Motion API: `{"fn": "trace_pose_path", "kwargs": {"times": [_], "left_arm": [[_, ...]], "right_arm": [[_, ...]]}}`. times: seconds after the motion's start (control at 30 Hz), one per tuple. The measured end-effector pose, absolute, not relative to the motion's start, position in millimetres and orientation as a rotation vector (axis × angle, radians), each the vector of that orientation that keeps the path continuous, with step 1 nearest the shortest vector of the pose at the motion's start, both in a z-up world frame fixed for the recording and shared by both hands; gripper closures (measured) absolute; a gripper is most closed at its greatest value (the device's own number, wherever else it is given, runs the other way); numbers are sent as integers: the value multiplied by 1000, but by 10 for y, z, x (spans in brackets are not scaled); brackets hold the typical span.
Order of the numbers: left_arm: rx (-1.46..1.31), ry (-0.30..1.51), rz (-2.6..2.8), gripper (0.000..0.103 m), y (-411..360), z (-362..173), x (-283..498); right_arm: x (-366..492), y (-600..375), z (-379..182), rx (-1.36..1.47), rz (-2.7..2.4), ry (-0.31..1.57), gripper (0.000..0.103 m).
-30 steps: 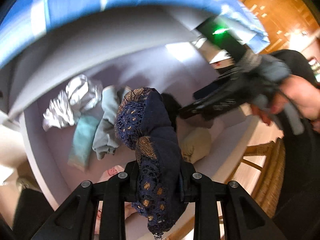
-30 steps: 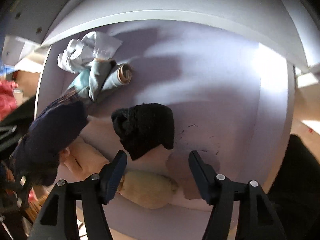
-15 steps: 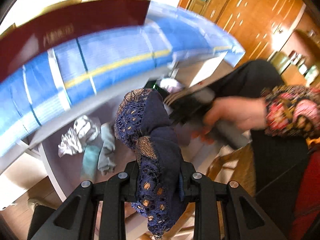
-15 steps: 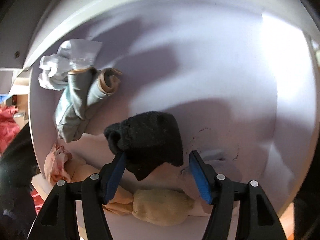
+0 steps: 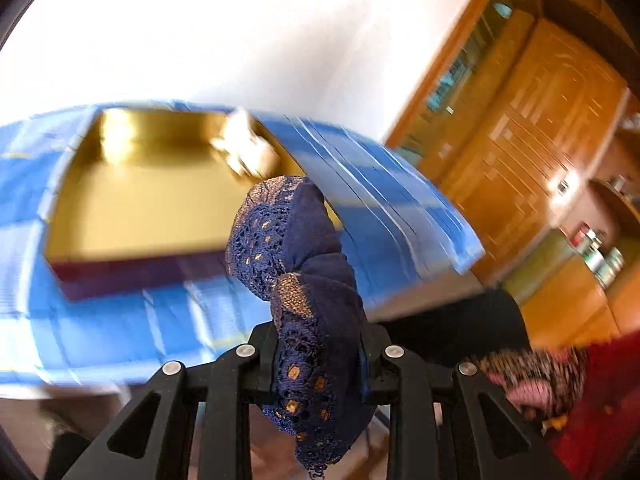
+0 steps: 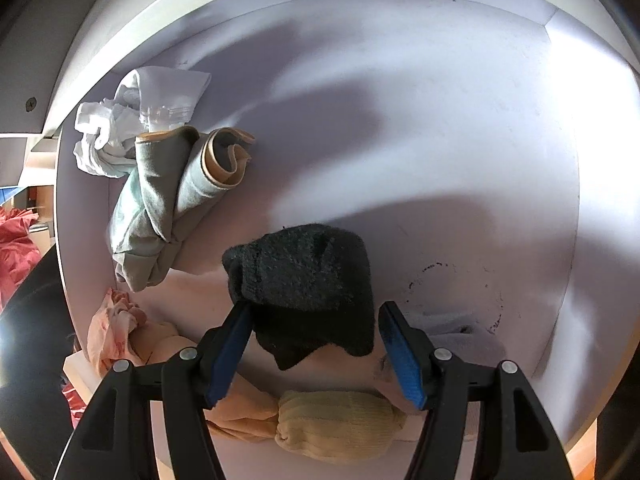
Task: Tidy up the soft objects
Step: 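Carry the navy lace cloth with the left gripper into the tray while the right gripper grasps the black sock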
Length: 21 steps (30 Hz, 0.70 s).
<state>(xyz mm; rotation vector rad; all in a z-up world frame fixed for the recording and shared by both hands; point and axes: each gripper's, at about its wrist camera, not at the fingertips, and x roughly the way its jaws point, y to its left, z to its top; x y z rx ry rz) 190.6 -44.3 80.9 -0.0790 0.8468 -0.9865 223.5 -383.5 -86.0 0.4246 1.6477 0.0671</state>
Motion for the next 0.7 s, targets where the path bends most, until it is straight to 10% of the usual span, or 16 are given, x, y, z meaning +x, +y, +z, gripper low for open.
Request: {"fn": "trace_pose_path", "kwargs": {"times": [0.7], "left_arm": [[-34,885,-542,76,-578,753,3659]], "right_arm": [[2189,-3614,-1001,435,92,1656,38]]}}
